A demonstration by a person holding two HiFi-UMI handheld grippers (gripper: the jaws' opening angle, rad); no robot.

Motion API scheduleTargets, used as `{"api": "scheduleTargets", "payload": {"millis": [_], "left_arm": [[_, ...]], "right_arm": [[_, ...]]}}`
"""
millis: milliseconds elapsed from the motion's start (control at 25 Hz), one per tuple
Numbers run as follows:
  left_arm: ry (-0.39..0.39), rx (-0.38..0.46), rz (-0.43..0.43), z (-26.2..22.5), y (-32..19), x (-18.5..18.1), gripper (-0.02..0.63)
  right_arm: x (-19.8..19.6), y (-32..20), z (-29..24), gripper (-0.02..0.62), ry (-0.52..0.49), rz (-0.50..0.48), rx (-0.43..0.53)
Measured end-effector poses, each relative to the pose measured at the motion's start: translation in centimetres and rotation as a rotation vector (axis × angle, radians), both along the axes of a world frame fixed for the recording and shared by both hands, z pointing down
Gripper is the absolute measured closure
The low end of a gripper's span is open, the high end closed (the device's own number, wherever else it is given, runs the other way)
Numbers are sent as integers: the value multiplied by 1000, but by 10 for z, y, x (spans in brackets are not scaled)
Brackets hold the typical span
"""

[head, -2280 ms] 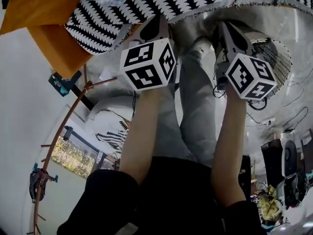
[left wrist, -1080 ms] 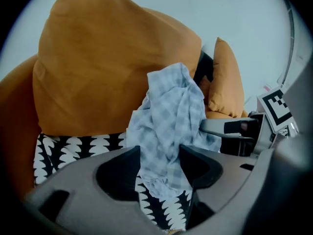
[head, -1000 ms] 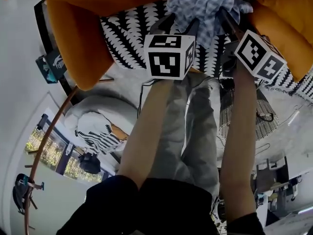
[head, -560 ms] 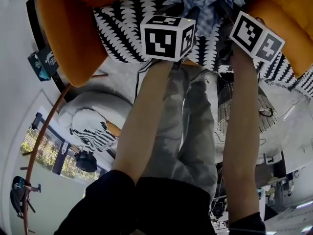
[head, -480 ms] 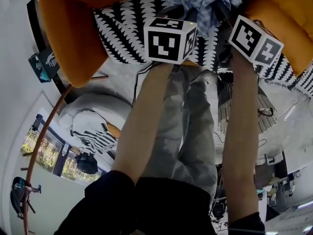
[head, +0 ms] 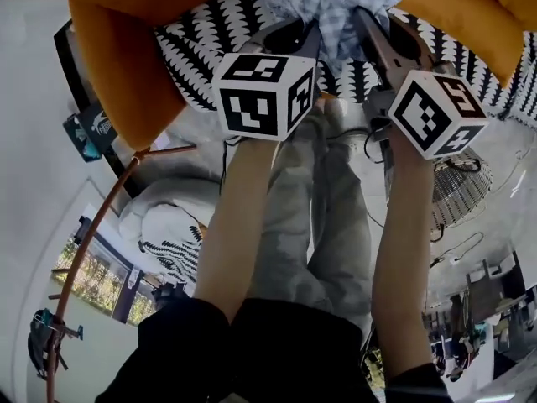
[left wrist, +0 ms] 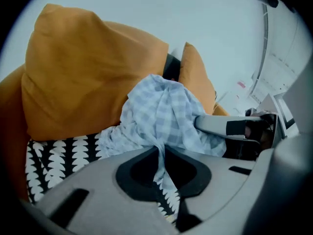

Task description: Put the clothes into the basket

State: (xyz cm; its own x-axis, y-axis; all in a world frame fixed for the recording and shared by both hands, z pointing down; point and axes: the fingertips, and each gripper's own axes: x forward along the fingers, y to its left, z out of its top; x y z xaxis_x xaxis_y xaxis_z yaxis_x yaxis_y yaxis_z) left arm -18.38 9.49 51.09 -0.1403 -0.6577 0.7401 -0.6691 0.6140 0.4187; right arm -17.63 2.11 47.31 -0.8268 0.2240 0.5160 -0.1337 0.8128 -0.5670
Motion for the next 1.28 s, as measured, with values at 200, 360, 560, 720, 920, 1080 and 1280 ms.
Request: {"api": "scheduleTargets", "payload": {"millis": [200, 360, 560, 720, 920, 1080, 1280], "left_arm": [[-68, 57, 78, -47, -23, 44, 568], [-92, 110, 174, -77, -53, 92, 568], [-85, 160, 296, -111, -93, 157, 569], [-56, 196, 393, -135, -124, 227, 569], [-27, 249, 543, -166, -153, 316, 569], [-12, 302, 681, -197, -170, 388, 569], [15, 331, 887, -208, -182, 479, 571]], "right_arm": [[54, -18, -52, 538, -104, 96, 37], [111, -46, -82, 538, -155, 207, 66], [188, -81, -117, 538, -174, 358, 90], [262, -108, -144, 538, -185, 485, 115], [357, -128, -181, 538, -213, 667, 160], [431, -138, -213, 538, -245, 817, 204], [530, -139, -221, 538, -234, 1034, 250]]}}
